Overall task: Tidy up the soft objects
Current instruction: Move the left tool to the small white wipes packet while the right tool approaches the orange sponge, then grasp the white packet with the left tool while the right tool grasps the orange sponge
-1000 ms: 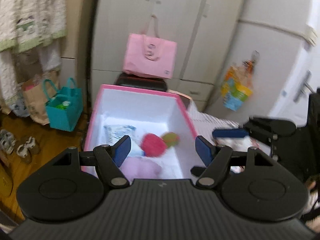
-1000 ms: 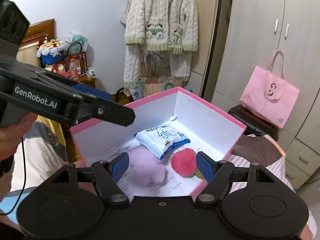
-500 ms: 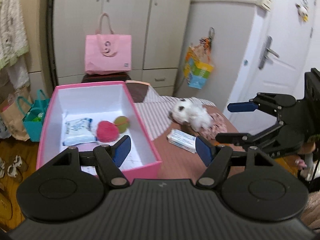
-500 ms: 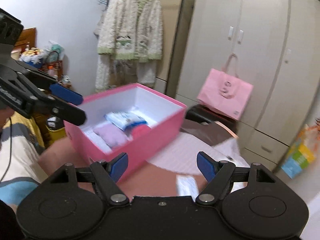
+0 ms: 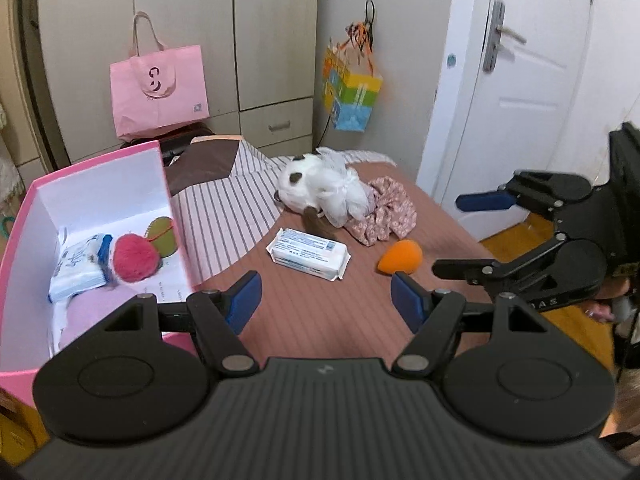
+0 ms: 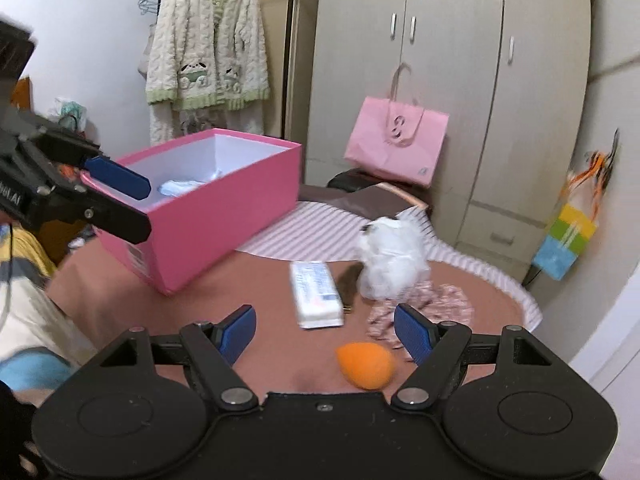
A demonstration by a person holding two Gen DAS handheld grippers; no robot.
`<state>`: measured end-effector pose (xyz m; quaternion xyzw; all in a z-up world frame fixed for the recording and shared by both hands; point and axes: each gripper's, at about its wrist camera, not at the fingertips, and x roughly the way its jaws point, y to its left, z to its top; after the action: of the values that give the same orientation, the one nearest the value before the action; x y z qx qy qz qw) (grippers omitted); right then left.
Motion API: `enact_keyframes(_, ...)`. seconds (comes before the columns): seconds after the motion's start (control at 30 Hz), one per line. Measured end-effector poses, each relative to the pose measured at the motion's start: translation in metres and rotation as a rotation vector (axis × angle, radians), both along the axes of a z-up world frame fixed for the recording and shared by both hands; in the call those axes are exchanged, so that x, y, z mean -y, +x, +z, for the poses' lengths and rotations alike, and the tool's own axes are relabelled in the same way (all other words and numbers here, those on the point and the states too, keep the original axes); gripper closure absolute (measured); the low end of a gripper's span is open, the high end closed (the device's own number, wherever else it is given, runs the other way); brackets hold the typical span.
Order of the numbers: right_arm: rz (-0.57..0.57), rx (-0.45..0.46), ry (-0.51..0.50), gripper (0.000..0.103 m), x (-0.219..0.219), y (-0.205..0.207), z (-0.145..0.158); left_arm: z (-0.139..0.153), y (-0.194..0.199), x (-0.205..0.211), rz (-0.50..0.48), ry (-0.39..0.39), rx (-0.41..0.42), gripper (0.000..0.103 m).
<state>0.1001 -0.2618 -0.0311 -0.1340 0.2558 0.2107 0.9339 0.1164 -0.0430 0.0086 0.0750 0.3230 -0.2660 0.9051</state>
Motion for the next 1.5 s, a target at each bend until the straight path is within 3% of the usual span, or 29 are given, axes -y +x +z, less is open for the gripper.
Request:
enact_keyframes(0.13,-0.003,-0.040,0.028,0.023,0.017,0.014,-0.017,-0.013,0.011,0.022,-0.003,0.023,0.020,0.032)
enact_keyframes(0.3,0.015,-0.110,0.085,0.023,0.026,0.027,-0.044,-0.032,0.029,0.041,-0.043,-0.012,0.018,0.027)
enact_keyframes(0.43,0.020,-0.116,0.083,0.023,0.022,0.035,-0.065,-0.052,0.045,0.054,-0.052,-0.020,0.012,0.026)
enact_keyframes(0.6,0.019,-0.136,0.110,0.023,0.025,0.046,-0.078,-0.078,0.069,0.064,0.004,-0.029,0.005,0.026)
enact_keyframes(0.73,-0.010,-0.146,0.113,0.023,0.019,0.057,-0.088,-0.090,0.093,0.068,0.025,-0.094,0.006,0.026)
enact_keyframes(0.9,-0.067,-0.127,0.123,0.023,0.013,0.061,-0.089,-0.097,0.108,0.075,0.074,-0.046,0.071,0.023)
enact_keyframes(1.07,-0.123,-0.127,0.150,0.023,0.013,0.062,-0.091,-0.107,0.121,0.072,0.084,-0.036,0.016,0.014)
enact_keyframes(1.17,-0.129,-0.115,0.115,0.022,0.007,0.059,-0.093,-0.109,0.117,0.074,0.061,-0.009,0.054,0.008)
enact_keyframes(1.27,-0.130,-0.113,0.105,0.020,0.006,0.059,-0.092,-0.112,0.118,0.076,0.040,0.001,0.033,0.004)
enact_keyframes(1.5,-0.135,-0.112,0.128,0.015,0.012,0.060,-0.096,-0.118,0.123,0.075,0.084,0.055,0.046,0.002)
